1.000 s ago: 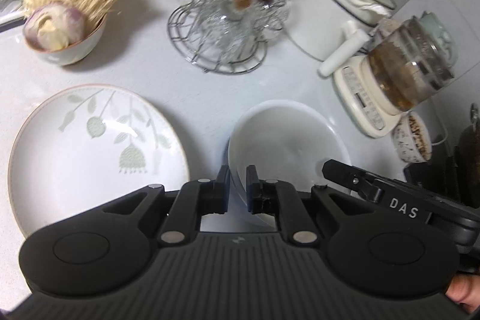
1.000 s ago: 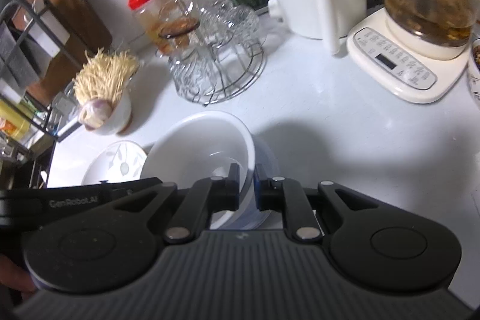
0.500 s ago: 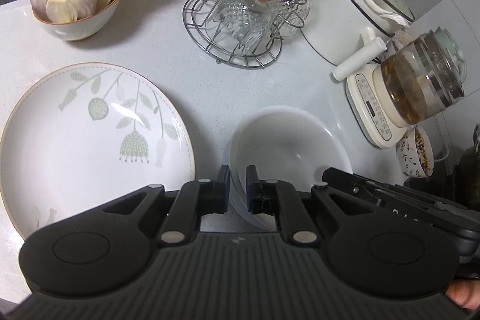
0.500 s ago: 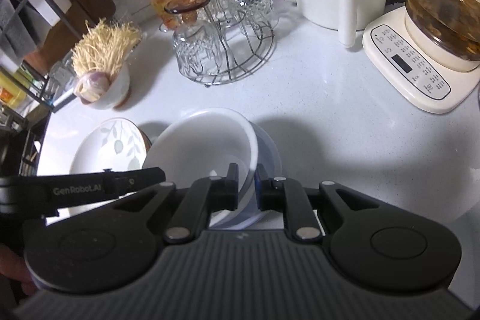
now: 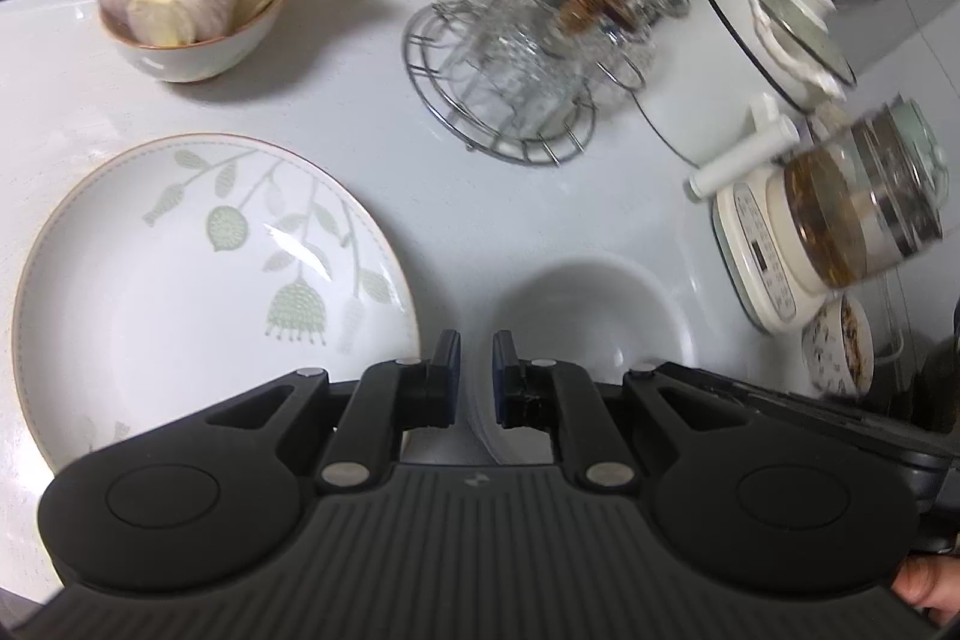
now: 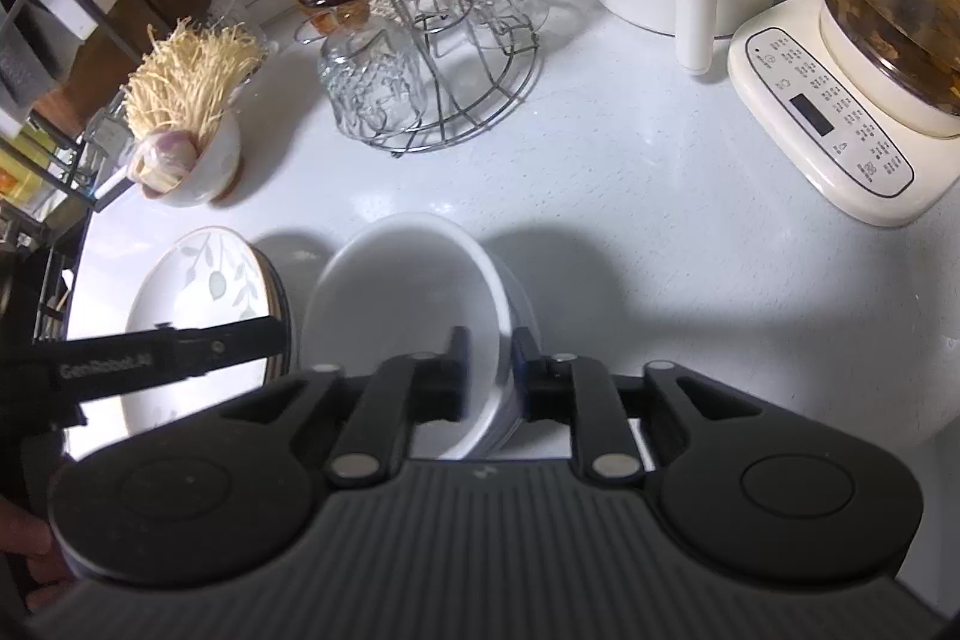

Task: Organize plates and bowls
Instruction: 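Lift the white ceramic bowl with both grippers and carry it toward the plate stack, then lower the white ceramic bowl onto the plate stack with both grippers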

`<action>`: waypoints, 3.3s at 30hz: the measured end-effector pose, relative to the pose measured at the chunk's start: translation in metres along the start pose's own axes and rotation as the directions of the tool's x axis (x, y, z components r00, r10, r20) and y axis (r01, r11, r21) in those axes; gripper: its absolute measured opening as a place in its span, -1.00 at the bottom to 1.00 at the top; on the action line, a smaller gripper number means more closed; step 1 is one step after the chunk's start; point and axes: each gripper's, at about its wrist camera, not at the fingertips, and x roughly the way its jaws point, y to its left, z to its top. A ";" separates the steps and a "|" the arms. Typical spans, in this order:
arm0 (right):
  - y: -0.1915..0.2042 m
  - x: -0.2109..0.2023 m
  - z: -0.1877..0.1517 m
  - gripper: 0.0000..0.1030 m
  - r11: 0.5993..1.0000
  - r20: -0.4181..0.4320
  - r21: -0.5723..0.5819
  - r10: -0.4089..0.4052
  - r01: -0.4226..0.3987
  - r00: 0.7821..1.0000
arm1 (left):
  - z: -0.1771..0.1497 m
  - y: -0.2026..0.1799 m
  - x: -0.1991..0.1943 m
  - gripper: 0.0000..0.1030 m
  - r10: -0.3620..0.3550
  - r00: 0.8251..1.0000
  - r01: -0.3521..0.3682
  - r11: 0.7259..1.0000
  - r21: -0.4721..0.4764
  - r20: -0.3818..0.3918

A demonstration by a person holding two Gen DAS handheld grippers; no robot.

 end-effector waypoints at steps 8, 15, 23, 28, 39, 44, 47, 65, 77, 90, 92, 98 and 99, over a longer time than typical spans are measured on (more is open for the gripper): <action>-0.008 0.009 0.007 0.21 1.000 -0.006 0.017 0.015 -0.014 1.000 | 0.002 0.005 -0.003 -0.20 0.020 0.999 -0.019 1.000 -0.018 0.038; -0.016 0.031 0.006 0.19 0.995 -0.075 0.088 0.055 -0.048 0.996 | 0.001 0.007 0.001 -0.14 0.038 0.999 -0.037 0.999 -0.028 0.036; -0.026 0.041 0.006 -0.02 0.990 -0.099 0.125 0.083 -0.071 0.992 | 0.000 0.005 0.007 -0.14 0.039 0.999 -0.038 0.999 -0.024 0.030; -0.031 0.051 0.005 -0.36 0.986 -0.130 0.146 0.105 -0.086 0.986 | 0.001 0.001 0.014 -0.14 0.045 0.999 -0.045 0.999 -0.013 0.011; -0.037 0.056 0.003 -0.70 0.983 -0.130 0.153 0.119 -0.098 0.984 | -0.003 -0.017 0.010 -0.14 0.059 0.998 -0.062 0.996 0.064 0.038; -0.042 0.050 -0.001 -0.70 0.984 -0.126 0.153 0.108 -0.088 0.986 | -0.007 -0.028 0.016 -0.14 0.040 0.999 -0.041 0.994 0.099 0.015; -0.047 0.045 -0.003 -0.71 0.985 -0.114 0.152 0.097 -0.079 0.989 | -0.009 -0.038 0.021 -0.14 0.033 0.999 -0.033 0.990 0.135 0.004; -0.071 0.037 -0.009 -0.74 0.991 -0.113 0.131 0.047 -0.032 0.992 | -0.031 -0.068 0.078 -0.18 0.058 0.989 -0.035 0.986 0.165 -0.138; -0.070 0.035 -0.011 -0.73 0.995 -0.104 0.101 0.034 -0.023 0.994 | -0.039 -0.058 0.080 -0.59 0.025 0.992 -0.013 0.995 0.096 -0.123; -0.033 -0.019 -0.002 -0.73 0.996 -0.025 0.089 0.035 -0.033 0.999 | -0.019 -0.055 0.011 -0.59 -0.035 0.998 0.040 0.995 0.088 -0.055; -0.025 -0.027 0.000 -0.73 0.995 -0.009 0.093 0.045 -0.044 0.999 | -0.014 -0.055 -0.002 -0.59 -0.037 0.999 0.040 0.994 0.101 -0.033; 0.003 -0.040 0.006 -0.73 0.994 0.040 0.074 0.074 -0.077 0.996 | -0.006 -0.042 -0.035 -0.59 -0.044 0.999 0.042 0.993 0.113 0.012; 0.008 -0.041 0.006 -0.73 0.995 0.046 0.068 0.073 -0.076 0.996 | -0.007 -0.038 -0.039 -0.59 -0.047 0.999 0.045 0.993 0.111 0.017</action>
